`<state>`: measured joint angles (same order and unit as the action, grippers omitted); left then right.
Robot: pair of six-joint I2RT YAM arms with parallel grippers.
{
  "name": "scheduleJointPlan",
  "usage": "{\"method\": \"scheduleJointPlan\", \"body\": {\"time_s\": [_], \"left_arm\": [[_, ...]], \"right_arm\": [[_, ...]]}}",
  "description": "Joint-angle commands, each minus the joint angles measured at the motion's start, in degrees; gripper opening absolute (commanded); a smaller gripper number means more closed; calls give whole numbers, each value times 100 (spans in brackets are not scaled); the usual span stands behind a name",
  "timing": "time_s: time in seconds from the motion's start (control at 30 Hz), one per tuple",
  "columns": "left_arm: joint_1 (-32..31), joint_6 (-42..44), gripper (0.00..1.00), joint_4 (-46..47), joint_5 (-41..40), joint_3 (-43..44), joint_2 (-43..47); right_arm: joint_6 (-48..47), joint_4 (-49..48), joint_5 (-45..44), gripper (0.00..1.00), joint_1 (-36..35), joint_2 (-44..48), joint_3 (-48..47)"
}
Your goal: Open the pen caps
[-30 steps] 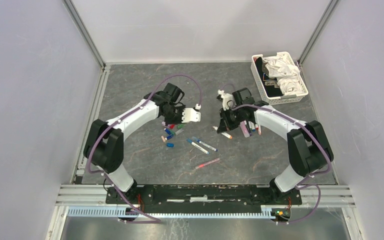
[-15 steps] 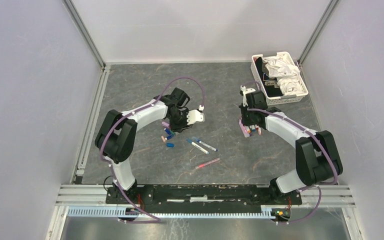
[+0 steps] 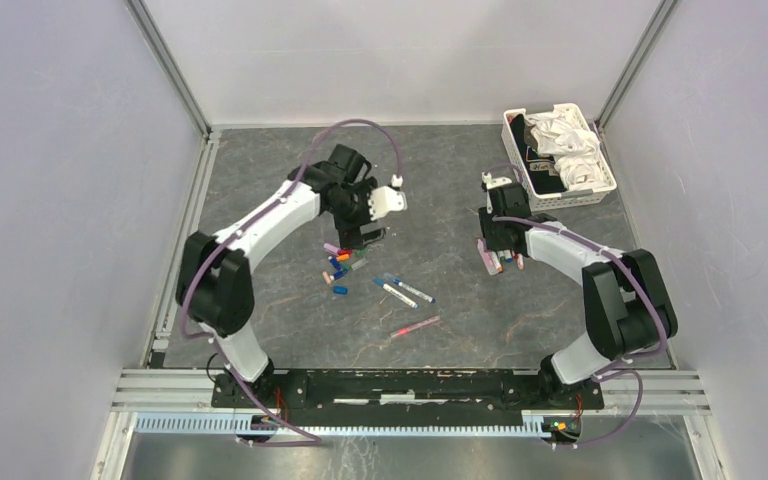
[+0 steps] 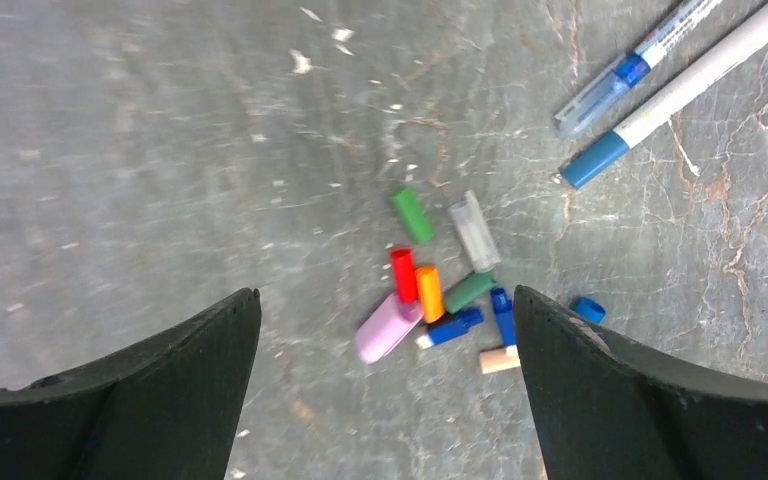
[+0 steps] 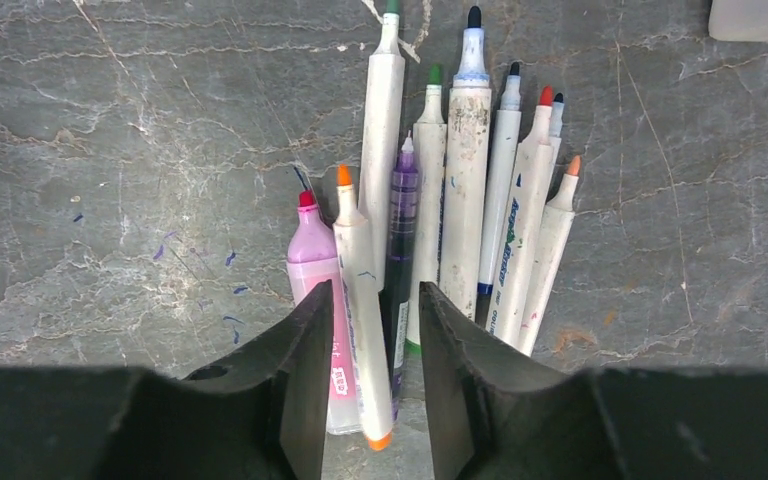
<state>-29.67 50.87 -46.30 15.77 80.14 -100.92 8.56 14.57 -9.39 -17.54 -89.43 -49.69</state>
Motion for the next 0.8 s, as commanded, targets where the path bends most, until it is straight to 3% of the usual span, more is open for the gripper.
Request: {"method": "scheduleJointPlan", "body": {"time_s": [0.0, 0.2, 0.43, 0.77], "left_arm": [[70, -262, 100, -481, 236, 619, 842], [139, -509, 100, -234, 181, 704, 1566], [397, -879, 100, -299, 282, 744, 1699], [1040, -1095, 100, -182, 505, 890, 1879]], "right_arm": [[61, -135, -28, 42, 20, 326, -198], [-357, -441, 1137, 47, -307, 1092, 36], [-1784, -358, 2572, 50, -1937, 1340, 352], [-3232, -515, 3329, 50, -2982, 1382, 1269]]}}
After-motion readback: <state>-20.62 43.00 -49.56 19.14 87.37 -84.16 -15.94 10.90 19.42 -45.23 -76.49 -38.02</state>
